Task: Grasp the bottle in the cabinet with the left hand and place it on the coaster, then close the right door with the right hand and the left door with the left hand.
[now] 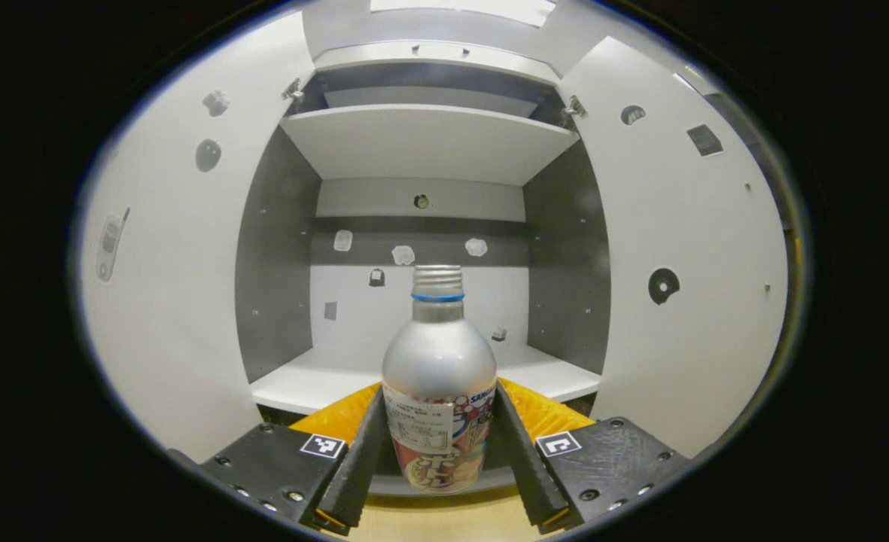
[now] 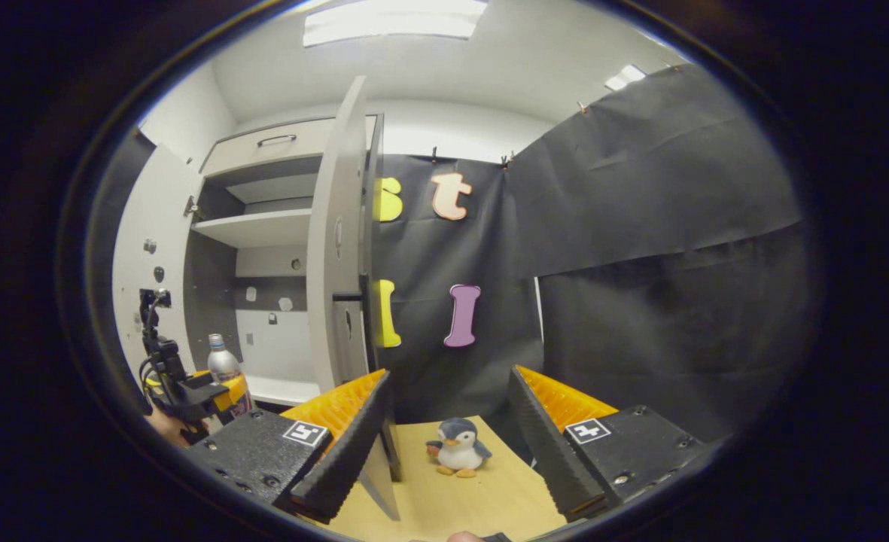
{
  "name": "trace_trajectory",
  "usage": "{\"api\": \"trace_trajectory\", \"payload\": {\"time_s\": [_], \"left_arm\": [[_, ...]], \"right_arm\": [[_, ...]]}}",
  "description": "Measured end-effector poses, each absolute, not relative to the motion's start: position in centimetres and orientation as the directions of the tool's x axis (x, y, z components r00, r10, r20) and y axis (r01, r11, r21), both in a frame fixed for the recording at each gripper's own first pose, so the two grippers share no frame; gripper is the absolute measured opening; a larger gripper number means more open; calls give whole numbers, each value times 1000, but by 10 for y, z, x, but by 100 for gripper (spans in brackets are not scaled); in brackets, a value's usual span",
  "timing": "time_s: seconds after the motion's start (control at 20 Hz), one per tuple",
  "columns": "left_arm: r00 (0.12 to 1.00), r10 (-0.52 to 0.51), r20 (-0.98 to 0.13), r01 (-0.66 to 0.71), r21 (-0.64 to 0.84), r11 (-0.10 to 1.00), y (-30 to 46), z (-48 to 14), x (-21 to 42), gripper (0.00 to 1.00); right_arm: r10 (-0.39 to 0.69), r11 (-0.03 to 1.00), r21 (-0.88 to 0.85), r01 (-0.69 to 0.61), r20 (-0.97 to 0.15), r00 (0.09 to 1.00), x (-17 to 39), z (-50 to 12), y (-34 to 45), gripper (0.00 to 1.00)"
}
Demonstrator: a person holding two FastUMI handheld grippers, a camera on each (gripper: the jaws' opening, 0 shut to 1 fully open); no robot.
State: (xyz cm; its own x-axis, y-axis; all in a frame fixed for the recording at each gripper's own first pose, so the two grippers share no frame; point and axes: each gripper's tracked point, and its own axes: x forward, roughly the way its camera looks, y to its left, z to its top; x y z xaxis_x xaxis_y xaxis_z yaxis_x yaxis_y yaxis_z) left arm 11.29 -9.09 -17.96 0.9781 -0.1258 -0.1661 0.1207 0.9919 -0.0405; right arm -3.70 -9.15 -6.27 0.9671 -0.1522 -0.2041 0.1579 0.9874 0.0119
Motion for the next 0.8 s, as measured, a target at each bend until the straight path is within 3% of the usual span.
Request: {"api": "trace_trajectory", "payload": {"time_s": [0.05, 0.1, 0.2, 0.3, 0.35, 0.4, 0.8], "left_arm": [[977, -123, -173, 121, -19, 992, -90, -185, 107, 77], [976, -131, -177, 132, -6, 991, -93, -185, 98, 82], [975, -152, -160, 154, 4, 988, -98, -190, 87, 77], [975, -163, -148, 169, 31, 985, -99, -200, 74, 81], [973, -171, -157, 179, 36, 983, -103, -206, 68, 73], [969, -180, -169, 188, 32, 982, -106, -212, 62, 77], [936, -217, -276, 223, -10, 975, -114, -265, 12, 77]], "right_arm": [[-152, 988, 6, 157, -207, 966, -37, -64, -92, 98], [-151, 988, 3, 155, -209, 966, -36, -65, -92, 99], [-148, 988, 0, 151, -212, 966, -37, -66, -91, 100], [-150, 988, -5, 152, -217, 965, -38, -67, -91, 100], [-150, 988, -6, 153, -219, 964, -39, -68, -91, 100], [-151, 988, -8, 153, -222, 963, -39, -68, -91, 100], [-123, 992, 4, 127, -235, 964, -34, -73, -78, 99]]}}
